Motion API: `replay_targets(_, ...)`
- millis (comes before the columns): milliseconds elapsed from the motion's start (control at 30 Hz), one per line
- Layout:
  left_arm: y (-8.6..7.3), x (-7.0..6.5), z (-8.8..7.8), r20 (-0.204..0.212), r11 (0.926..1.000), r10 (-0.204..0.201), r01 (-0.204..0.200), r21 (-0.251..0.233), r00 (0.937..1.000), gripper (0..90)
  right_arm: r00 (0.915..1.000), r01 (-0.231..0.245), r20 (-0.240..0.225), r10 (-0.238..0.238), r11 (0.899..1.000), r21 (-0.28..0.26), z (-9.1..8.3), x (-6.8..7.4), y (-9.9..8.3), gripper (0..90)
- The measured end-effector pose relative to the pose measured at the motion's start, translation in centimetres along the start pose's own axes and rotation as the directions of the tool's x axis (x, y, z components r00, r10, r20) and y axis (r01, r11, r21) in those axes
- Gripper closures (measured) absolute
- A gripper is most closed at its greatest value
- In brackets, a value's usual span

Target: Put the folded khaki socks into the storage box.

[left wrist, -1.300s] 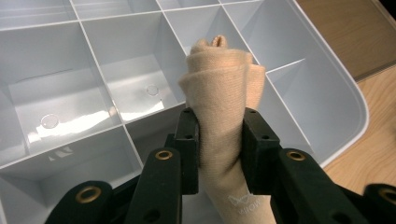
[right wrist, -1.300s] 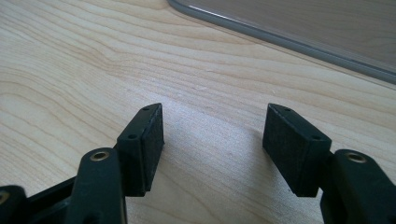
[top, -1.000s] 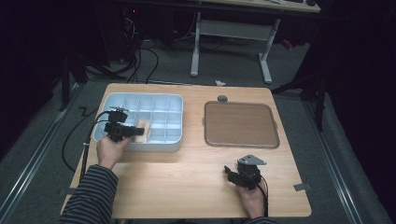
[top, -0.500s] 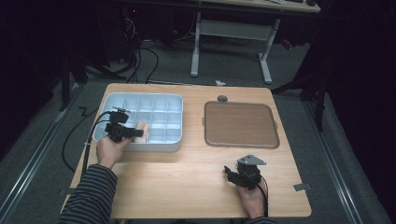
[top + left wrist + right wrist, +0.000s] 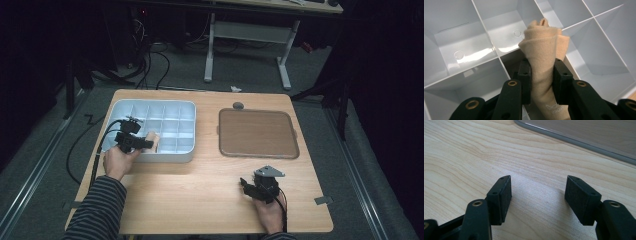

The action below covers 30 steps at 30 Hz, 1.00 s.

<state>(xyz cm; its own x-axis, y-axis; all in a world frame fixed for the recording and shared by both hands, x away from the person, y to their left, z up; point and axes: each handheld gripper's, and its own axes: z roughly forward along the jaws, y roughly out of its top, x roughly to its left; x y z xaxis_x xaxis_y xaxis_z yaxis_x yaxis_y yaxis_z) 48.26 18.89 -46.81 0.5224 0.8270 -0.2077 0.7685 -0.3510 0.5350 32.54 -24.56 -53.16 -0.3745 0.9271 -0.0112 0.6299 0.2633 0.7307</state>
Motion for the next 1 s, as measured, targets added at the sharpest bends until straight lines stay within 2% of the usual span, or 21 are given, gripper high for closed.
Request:
replay_targets(133,0.3,-0.4,0.4,-0.034,0.9987,0.027,-0.026,0.043,0.9990,72.2,1.0000,0.000,0.000,0.000,1.000,0.000,0.0,0.0,0.0,38.3)
replay_targets(267,0.3,-0.3,0.7,-0.032,0.9978,0.023,-0.021,0.063,0.9992,72.2,1.0000,0.001,0.000,-0.001,1.000,0.000,0.0,0.0,0.0,38.3)
replay_targets(433,0.3,-0.3,0.9,-0.029,0.9977,0.017,-0.015,0.066,0.9994,71.5,1.0000,0.001,-0.001,-0.001,1.000,0.000,0.0,0.0,0.0,38.3)
replay_targets(733,0.2,-0.4,0.4,-0.024,0.9996,0.013,-0.013,0.024,0.9996,64.6,1.0000,0.000,0.000,0.000,1.000,0.000,0.0,0.0,0.0,38.2)
replay_targets(1000,0.6,-0.2,-0.4,-0.015,0.9988,-0.017,0.017,-0.045,0.9997,62.9,1.0000,0.001,0.001,-0.001,1.000,0.001,0.0,0.0,0.0,38.3)
